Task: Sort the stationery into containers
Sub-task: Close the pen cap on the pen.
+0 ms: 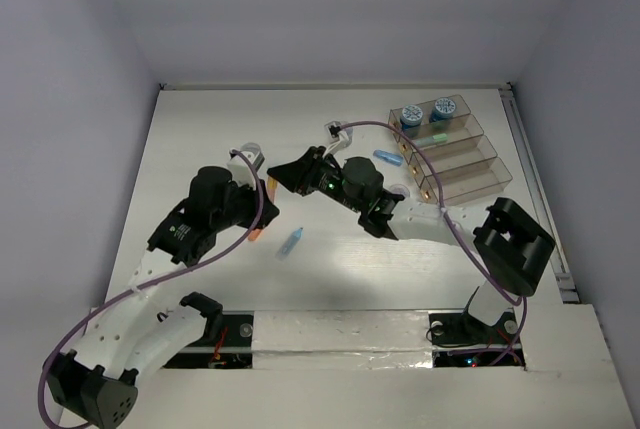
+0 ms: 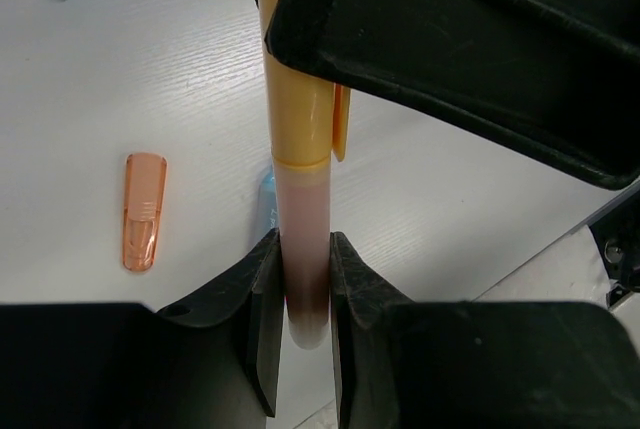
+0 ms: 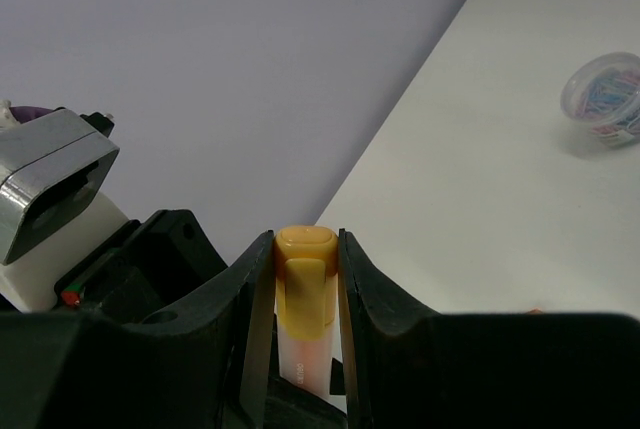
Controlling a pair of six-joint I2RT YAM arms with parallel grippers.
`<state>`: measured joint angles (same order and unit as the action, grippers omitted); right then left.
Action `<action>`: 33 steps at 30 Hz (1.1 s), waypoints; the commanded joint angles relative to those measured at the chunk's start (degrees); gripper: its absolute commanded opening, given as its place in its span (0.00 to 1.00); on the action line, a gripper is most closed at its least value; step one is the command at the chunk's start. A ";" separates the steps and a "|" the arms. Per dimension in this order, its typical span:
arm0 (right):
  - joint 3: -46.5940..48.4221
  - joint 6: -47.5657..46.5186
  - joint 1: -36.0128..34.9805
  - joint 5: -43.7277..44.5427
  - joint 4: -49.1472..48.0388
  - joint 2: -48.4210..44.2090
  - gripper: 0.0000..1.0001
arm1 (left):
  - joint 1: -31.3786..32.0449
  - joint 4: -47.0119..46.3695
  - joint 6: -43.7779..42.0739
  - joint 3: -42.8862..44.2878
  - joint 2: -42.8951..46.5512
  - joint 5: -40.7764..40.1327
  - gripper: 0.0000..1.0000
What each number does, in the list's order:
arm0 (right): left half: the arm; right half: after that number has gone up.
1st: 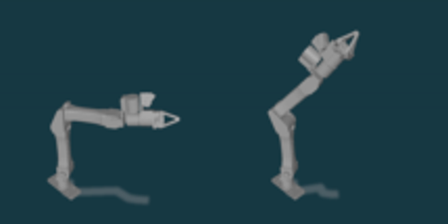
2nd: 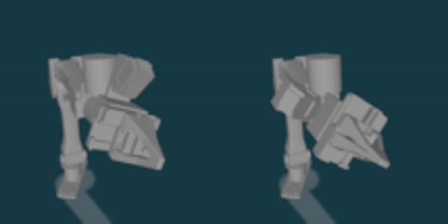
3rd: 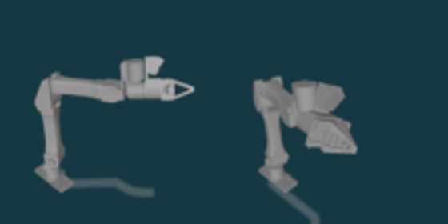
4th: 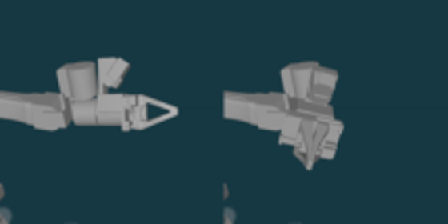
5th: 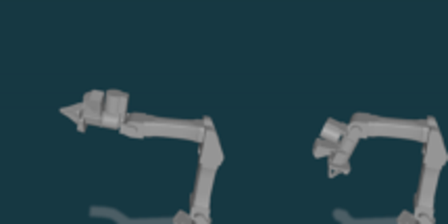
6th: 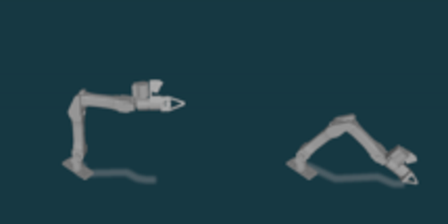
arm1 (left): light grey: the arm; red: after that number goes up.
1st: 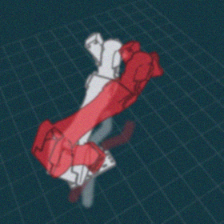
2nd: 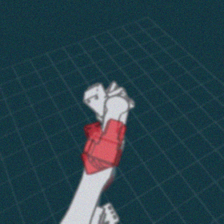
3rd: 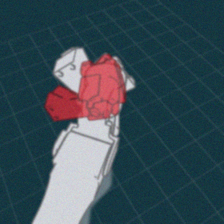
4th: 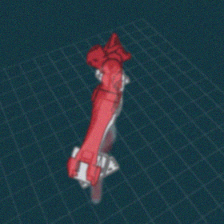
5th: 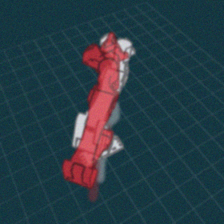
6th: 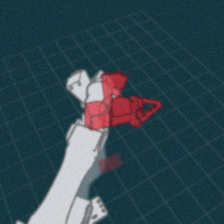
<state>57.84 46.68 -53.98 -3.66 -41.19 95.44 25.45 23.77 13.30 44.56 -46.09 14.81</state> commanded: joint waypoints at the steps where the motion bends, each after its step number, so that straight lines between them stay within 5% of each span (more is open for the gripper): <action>1: -4.58 -2.03 -5.97 -9.70 9.11 2.12 0.00 | -0.93 -17.88 -0.91 7.74 0.73 -7.16 0.00; 33: -9.77 -0.44 -11.15 -9.96 8.23 1.85 0.00 | -0.93 -18.76 -0.91 11.69 -3.13 -9.98 0.00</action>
<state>52.38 48.23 -56.29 1.80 -46.78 95.18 26.33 30.52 10.33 47.86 -49.43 13.32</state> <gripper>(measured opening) 0.322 0.160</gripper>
